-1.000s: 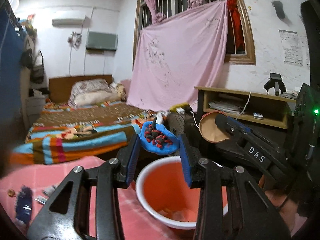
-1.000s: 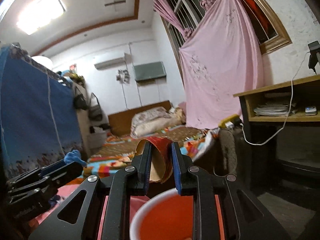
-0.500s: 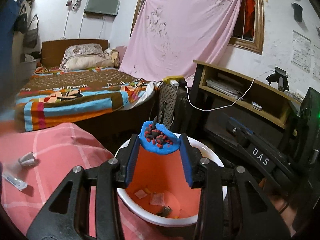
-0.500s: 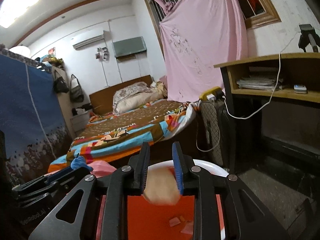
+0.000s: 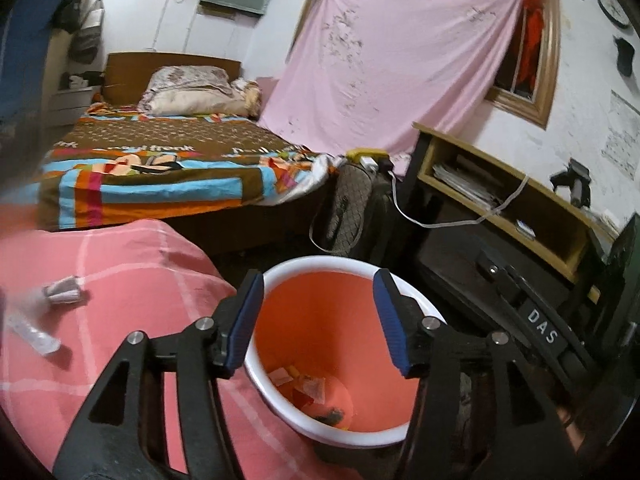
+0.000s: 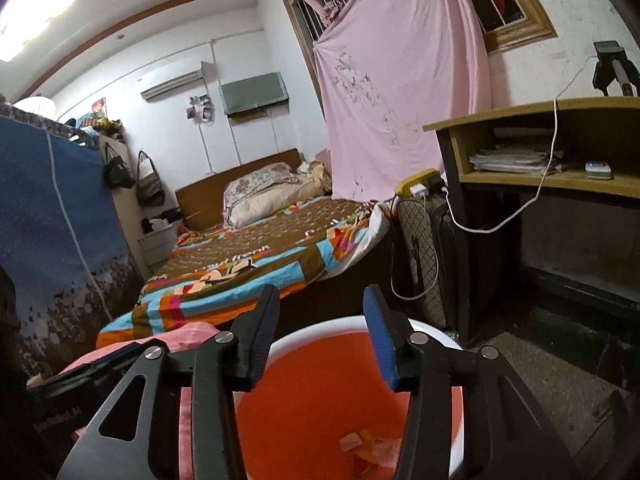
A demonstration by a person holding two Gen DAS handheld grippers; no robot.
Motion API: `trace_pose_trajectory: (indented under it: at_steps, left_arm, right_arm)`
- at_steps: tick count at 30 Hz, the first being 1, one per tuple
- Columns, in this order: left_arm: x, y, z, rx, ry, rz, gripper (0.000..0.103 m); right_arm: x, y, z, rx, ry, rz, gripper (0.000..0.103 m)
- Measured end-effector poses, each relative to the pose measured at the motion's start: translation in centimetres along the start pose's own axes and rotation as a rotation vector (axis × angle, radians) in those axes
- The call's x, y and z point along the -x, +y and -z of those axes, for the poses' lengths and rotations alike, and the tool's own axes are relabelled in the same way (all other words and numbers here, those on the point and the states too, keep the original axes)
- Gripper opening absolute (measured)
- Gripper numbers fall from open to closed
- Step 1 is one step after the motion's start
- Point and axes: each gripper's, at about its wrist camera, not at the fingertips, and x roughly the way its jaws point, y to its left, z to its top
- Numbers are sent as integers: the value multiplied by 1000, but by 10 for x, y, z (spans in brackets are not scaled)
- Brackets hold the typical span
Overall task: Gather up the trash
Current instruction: 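Move both tools back over the bedspread toward the remaining trash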
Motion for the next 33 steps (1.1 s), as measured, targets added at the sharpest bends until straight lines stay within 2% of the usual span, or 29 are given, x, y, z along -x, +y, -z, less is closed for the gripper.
trace_pose_trajectory:
  at_steps: [4,6,9,10,11,12,14,16,27,33]
  left_arm:
    - [21,14,-4,24,-67,-68,55]
    - [32,21,-5,29,-100,-105,62]
    - [54,35,-7,32,-164,-176,71]
    - [61,38,-7,32,-181,-198,76]
    - [66,43,-8,32,-193,-214,85]
    - [76,49,-7,34,-217,-248,90]
    - [90,59,-7,41,-259,-294,91]
    - [104,72,-5,46,-283,-334,91]
    - [167,134,12,68,-369,-537,91]
    - [185,162,25,78,-375,-585,91]
  right_arm:
    - [6,12,-2,35,-51,-13,52]
    - [10,19,-3,53,-80,-25,75]
    - [16,34,-5,69,-141,-67,82]
    - [18,38,-5,76,-153,-77,83]
    - [18,42,-5,84,-165,-86,87]
    - [19,47,-5,90,-180,-96,93]
    - [21,56,-5,93,-208,-119,103]
    - [24,66,-4,85,-241,-151,103]
    - [24,131,9,140,-299,-316,103]
    - [29,160,22,187,-350,-387,103]
